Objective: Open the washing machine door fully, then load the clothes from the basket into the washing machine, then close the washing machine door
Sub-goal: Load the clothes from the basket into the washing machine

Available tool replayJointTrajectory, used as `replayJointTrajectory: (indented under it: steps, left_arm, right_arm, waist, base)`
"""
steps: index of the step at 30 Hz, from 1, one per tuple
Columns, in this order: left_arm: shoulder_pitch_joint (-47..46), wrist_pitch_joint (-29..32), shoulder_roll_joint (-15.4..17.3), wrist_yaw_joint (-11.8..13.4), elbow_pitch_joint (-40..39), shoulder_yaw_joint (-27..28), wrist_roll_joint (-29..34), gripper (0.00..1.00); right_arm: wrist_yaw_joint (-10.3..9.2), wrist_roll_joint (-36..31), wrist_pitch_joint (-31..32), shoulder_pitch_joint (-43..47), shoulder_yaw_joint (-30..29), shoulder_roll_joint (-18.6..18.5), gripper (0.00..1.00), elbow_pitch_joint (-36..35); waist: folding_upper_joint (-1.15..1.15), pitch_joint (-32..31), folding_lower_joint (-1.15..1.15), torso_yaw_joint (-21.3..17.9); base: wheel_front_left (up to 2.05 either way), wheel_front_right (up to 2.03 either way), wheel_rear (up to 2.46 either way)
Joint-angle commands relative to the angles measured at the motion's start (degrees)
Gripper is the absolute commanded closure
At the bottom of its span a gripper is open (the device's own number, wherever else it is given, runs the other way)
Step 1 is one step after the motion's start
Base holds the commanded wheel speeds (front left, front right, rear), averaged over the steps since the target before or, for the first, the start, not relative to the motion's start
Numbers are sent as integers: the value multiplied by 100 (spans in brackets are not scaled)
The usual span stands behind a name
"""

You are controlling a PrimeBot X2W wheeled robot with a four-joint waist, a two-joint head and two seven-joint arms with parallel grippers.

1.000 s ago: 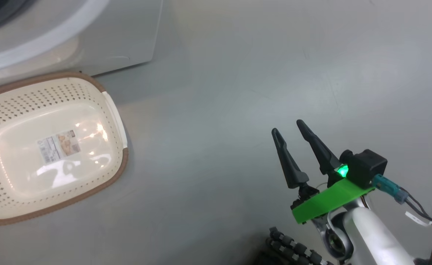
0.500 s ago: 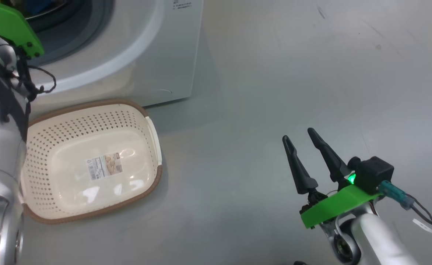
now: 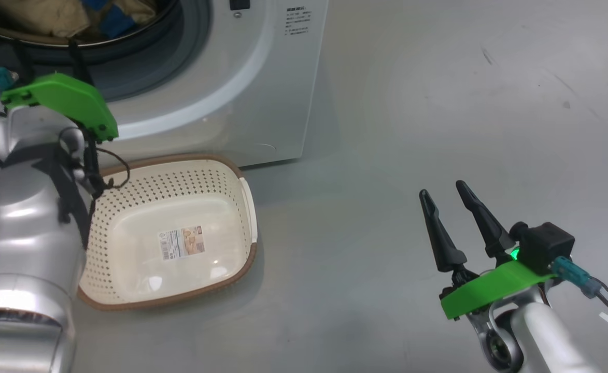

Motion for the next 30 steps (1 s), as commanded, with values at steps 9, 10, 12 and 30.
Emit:
replayJointTrajectory:
  steps: [9,10,12,30]
  left_arm:
    - [1197,-104,13,-21,-1510,5,233,0]
    - [1354,-104,14,-22,-1683,-9,283,0]
    - [1670,-105,-8,-37,-2003,16,316,0]
    - [4430,-106,-256,49,-4893,622,633,0]
  right_arm:
    - [-16,-114,-37,115,-119,-104,0,-237]
    - [-16,-121,-37,122,-124,-106,0,-240]
    - [-16,-126,-37,141,-139,-110,0,-245]
    - [-16,-157,-37,233,-187,-166,0,-234]
  waist:
    - [0,-318,1,374]
    - [0,-347,1,399]
    - [0,-394,1,446]
    - [0,-693,1,638]
  base:
    - [0,0,0]
    - [0,0,0]
    - [0,0,0]
    - [0,0,0]
